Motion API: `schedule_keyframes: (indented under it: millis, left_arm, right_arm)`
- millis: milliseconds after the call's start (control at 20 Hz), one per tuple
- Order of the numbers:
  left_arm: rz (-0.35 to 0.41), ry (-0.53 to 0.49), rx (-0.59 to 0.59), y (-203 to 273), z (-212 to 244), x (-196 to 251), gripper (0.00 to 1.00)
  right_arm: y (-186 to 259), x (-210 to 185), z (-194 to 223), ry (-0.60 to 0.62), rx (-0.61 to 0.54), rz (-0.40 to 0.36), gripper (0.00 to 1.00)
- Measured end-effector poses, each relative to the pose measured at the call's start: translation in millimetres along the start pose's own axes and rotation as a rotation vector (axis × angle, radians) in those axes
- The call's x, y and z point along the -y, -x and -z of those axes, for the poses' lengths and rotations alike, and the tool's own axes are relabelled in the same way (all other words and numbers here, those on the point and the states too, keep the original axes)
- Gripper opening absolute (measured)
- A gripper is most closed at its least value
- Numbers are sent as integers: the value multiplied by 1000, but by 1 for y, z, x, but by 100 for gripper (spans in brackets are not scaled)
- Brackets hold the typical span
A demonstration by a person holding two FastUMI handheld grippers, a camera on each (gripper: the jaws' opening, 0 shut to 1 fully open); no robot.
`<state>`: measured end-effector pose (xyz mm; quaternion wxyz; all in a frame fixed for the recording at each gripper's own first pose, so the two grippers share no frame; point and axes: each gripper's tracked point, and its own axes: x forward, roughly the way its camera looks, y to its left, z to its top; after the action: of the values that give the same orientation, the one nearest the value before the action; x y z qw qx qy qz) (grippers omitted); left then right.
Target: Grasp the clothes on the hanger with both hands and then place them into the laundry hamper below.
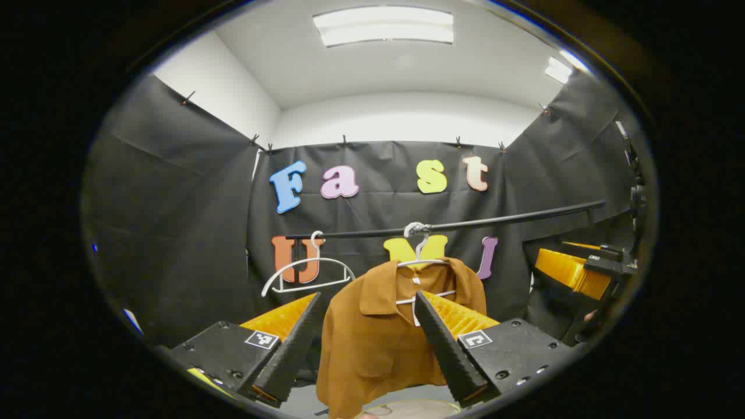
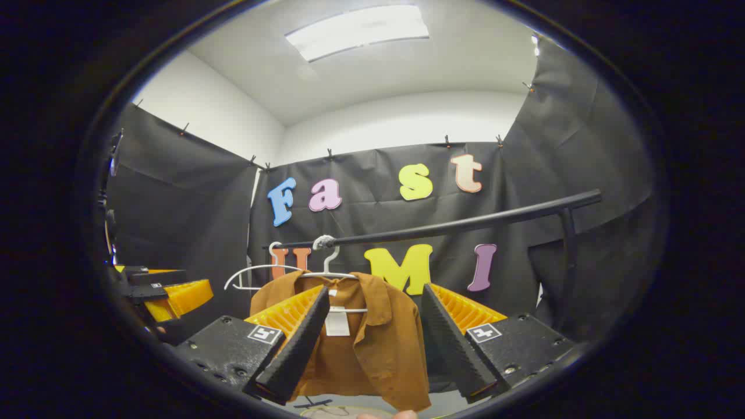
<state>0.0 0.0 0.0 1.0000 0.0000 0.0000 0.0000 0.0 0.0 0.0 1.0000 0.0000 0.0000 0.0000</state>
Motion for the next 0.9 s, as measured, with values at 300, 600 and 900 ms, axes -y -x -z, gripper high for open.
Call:
schedule_keyframes:
  millis: [300, 600, 900]
  left_arm:
    - [-27, -12, -18, 4, 6, 4, 96]
    - [-43, -18, -17, 5, 6, 10, 100]
    - [-58, -11, -6, 4, 3, 7, 97]
  right_arm:
    - [-2, 9, 11, -12, -33, -29, 99]
    - [-12, 13, 12, -15, -45, -59, 100]
    - [-24, 4, 17, -12, -68, -92, 100]
